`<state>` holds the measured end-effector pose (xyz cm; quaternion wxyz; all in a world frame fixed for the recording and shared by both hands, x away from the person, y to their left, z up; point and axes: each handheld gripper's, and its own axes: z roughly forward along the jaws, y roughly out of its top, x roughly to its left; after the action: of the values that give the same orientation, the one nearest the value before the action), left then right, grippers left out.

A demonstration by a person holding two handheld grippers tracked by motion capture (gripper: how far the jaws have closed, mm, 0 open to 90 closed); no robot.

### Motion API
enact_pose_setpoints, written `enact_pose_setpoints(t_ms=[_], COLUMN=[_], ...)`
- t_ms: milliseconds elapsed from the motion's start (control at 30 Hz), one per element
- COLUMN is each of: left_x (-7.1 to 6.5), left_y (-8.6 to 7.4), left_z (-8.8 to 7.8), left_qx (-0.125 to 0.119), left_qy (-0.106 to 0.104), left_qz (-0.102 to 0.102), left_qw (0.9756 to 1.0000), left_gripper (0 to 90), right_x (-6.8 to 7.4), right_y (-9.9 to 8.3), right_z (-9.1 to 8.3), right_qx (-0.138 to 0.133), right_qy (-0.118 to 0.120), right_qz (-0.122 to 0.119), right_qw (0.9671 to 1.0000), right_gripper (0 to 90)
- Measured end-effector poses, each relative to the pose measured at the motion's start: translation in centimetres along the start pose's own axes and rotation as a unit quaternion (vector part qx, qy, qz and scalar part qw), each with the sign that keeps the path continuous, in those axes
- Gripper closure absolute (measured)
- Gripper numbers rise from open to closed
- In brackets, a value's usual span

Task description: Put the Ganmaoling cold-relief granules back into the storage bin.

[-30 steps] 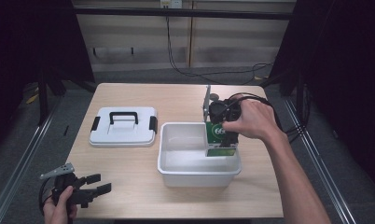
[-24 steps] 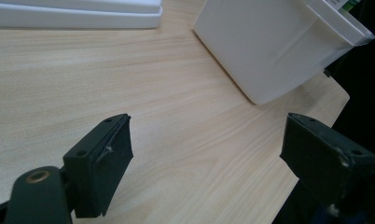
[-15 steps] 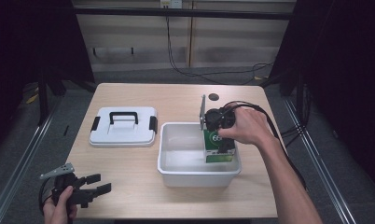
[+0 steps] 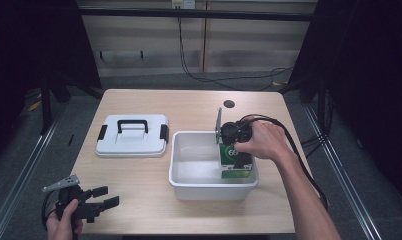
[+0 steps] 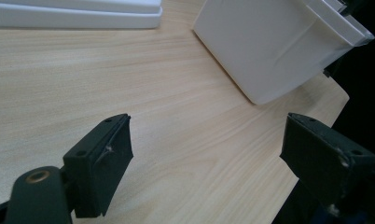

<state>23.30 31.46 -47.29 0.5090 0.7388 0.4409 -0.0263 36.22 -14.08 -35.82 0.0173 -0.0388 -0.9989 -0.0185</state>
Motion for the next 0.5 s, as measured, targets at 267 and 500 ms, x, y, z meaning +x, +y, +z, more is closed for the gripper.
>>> enact_pose_setpoints(t_ms=[267,500], left_x=[0.0,0.0], left_y=[0.0,0.0], left_z=[0.0,0.0], left_qx=[0.0,-0.002], left_qy=[0.0,0.001], left_qz=[0.0,0.0], left_qw=[1.0,1.0], left_gripper=[16.1,16.1], right_x=[0.0,-0.2], right_y=[0.0,-0.1], right_z=[0.9,1.7], right_qx=[0.004,0.003], right_qy=[0.002,0.007], right_qz=[0.003,0.001], right_qw=[1.0,1.0], right_gripper=[15.9,15.9])
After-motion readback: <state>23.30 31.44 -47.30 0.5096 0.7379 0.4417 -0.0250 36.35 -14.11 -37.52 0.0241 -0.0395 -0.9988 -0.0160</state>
